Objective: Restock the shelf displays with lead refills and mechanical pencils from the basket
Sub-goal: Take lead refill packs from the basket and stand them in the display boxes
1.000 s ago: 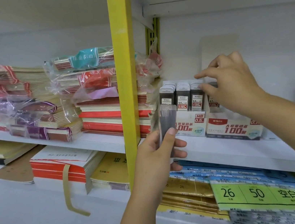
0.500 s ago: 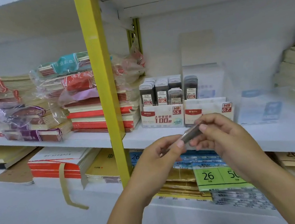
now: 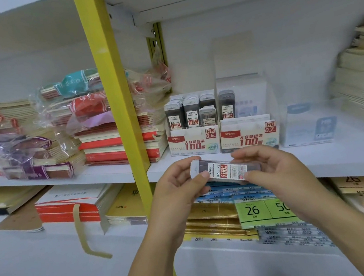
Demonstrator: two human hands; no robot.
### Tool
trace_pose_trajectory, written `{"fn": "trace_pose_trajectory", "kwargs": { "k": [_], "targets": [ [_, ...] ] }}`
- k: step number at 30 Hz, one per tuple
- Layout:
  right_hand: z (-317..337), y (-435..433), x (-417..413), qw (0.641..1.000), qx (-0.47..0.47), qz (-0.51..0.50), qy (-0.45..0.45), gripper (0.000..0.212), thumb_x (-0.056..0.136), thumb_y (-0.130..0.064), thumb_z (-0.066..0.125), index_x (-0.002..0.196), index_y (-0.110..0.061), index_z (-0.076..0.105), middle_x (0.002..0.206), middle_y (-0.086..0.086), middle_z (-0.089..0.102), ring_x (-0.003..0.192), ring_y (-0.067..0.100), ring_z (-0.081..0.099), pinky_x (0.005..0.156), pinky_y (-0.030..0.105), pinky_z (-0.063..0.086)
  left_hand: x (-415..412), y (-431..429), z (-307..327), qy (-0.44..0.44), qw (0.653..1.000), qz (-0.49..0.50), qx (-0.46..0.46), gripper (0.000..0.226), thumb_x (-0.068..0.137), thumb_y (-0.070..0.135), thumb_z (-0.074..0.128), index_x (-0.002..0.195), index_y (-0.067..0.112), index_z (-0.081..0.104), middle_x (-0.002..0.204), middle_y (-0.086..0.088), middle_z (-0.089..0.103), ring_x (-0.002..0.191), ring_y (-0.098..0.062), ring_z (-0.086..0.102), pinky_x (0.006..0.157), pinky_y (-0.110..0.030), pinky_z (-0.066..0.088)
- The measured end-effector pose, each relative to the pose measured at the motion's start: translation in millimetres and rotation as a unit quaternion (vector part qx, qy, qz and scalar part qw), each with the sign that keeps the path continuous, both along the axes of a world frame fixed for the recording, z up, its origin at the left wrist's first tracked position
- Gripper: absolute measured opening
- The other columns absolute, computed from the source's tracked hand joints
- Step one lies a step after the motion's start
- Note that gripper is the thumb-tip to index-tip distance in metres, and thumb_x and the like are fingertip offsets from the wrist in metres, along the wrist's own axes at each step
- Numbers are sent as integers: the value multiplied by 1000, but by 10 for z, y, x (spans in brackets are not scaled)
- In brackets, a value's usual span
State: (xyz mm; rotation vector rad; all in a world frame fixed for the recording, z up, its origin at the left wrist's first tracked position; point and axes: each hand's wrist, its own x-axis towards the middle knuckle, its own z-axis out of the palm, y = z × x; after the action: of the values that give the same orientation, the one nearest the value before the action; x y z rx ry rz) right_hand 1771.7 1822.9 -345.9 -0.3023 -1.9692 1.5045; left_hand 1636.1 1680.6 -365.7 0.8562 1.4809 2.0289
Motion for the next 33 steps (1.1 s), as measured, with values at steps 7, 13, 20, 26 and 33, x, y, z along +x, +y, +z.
{"fn": "trace_pose_trajectory", "kwargs": {
  "k": [7, 13, 20, 26, 33],
  "targets": [
    [288, -114, -136, 973, 204, 15, -107, 58, 87, -18, 70, 123, -56, 46, 93, -19, 65, 68, 6, 69, 55, 22, 54, -31, 69, 174, 153, 986, 50, -38, 31, 90, 19, 74, 115, 36, 72, 98, 14, 73, 89, -1, 67, 76, -16, 55],
    [883, 86, -352, 974, 216, -32, 61, 57, 87, -2, 66, 105, -54, 52, 97, -19, 65, 74, 4, 71, 58, 14, 53, -328, 227, 324, 505, 810, 257, -152, 54, 99, 35, 58, 150, 28, 41, 152, 9, 40, 142, -5, 29, 117, -21, 19],
    [1162, 294, -683, 886, 431, -162, 52, 44, 85, -17, 71, 103, -48, 46, 91, -23, 63, 80, -6, 59, 66, 4, 44, -505, 395, 99, 551, 780, 247, -166, 63, 100, 34, 55, 156, 21, 29, 165, 1, 24, 155, -17, 8, 123, -30, 7],
    [1121, 458, -903, 848, 502, -166, -42, 20, 87, -25, 68, 102, -35, 59, 96, -20, 60, 90, -1, 56, 73, 8, 39, -525, 426, 76, 530, 799, 243, -150, 61, 100, 31, 56, 155, 25, 31, 165, 6, 24, 155, -11, 4, 121, -30, 13],
    [996, 489, -957, 778, 580, -216, -107, 30, 90, -28, 64, 119, -21, 67, 103, -6, 67, 101, 16, 46, 81, 30, 35, -536, 399, 62, 529, 805, 236, -130, 60, 100, 30, 56, 155, 25, 32, 165, 7, 24, 154, -10, 4, 120, -27, 11]
  ]
}}
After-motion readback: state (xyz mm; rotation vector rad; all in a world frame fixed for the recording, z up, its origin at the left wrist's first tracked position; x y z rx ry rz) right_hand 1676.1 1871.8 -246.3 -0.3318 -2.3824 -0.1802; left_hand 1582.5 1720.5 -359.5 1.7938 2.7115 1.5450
